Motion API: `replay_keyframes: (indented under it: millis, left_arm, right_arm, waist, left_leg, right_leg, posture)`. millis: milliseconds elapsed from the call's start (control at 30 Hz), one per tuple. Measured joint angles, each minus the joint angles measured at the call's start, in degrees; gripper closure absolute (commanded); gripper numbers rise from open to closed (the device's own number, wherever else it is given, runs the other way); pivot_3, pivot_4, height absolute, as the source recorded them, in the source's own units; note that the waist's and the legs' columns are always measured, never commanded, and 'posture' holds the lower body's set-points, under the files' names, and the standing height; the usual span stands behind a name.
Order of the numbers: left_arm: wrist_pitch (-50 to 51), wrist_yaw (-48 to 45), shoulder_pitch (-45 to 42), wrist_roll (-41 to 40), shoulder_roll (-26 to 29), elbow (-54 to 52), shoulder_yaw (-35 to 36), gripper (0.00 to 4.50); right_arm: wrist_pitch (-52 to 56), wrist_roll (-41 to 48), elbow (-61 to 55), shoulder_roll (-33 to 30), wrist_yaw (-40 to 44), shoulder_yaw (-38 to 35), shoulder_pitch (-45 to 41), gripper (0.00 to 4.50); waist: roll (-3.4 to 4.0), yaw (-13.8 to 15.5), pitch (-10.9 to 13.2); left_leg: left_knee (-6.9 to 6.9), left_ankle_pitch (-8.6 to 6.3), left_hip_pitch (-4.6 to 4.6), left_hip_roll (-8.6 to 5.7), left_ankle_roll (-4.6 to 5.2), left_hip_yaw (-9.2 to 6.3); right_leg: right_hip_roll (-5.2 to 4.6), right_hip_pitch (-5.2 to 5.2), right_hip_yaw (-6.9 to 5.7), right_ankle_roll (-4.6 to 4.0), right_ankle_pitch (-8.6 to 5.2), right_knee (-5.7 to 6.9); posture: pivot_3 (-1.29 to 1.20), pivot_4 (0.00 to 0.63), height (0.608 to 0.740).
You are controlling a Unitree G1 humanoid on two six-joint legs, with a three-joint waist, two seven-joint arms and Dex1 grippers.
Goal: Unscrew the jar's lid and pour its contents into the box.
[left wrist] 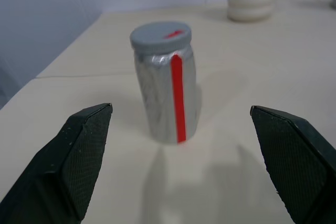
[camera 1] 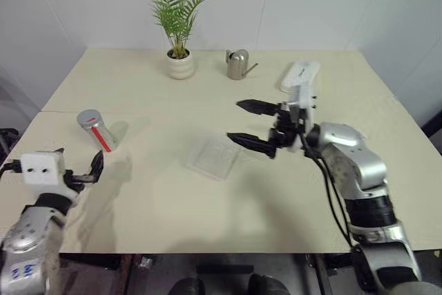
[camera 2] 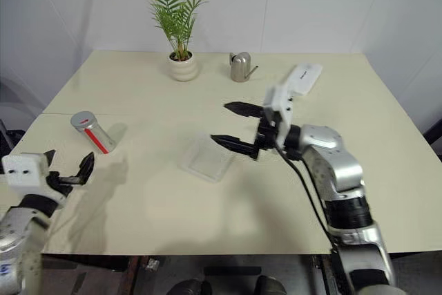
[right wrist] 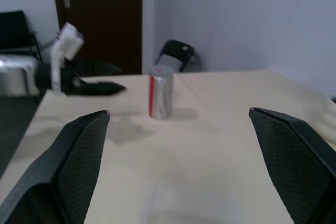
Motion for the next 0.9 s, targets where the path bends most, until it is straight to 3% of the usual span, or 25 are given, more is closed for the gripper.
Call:
replay_keyframes:
  millis: [267,467,900]
  left_arm:
    - [0.45,14.08,-8.41,8.00,-8.33,5.06,-5.97,0.01]
    - [-1.12,18.60,-12.95,11.61,-9.58,10.20,-8.40,0.01]
    - [-5.04,26.82,-22.12,12.83,-9.92,22.79,-6.31,0.01]
  right_arm:
    - [-0.02,-2.24,0.27,3.90,-2.56,2.72,-0.30,0.00]
    - [0.00,-2.54,0.25,5.14,-3.26,3.20,-0.30,0.00]
    - [1.60,-3.16,-1.73,4.35,-3.16,4.79,-0.04,0.00]
  waist:
    - [-0.14,0.13,-0.08]
    - [-0.15,-0.16,-0.09]
    - [-0.17,-0.62,-0.10]
  left_leg:
    - [-0.01,-0.02,-0.09,0.02,-0.01,0.04]
    - [0.00,-0.02,-0.09,0.04,-0.02,0.04]
    - [0.00,-0.03,-0.13,0.03,-0.01,0.02]
  right_leg:
    - [0.06,-0.07,-0.03,0.01,0.00,-0.06]
    - [0.08,-0.08,-0.04,0.01,0.00,-0.06]
    - [0.06,-0.08,-0.08,0.01,0.00,-0.09]
  posture:
    - [0.00,0.150,0.740]
    - [0.00,0.150,0.740]
    - [0.00,0.150,0.740]
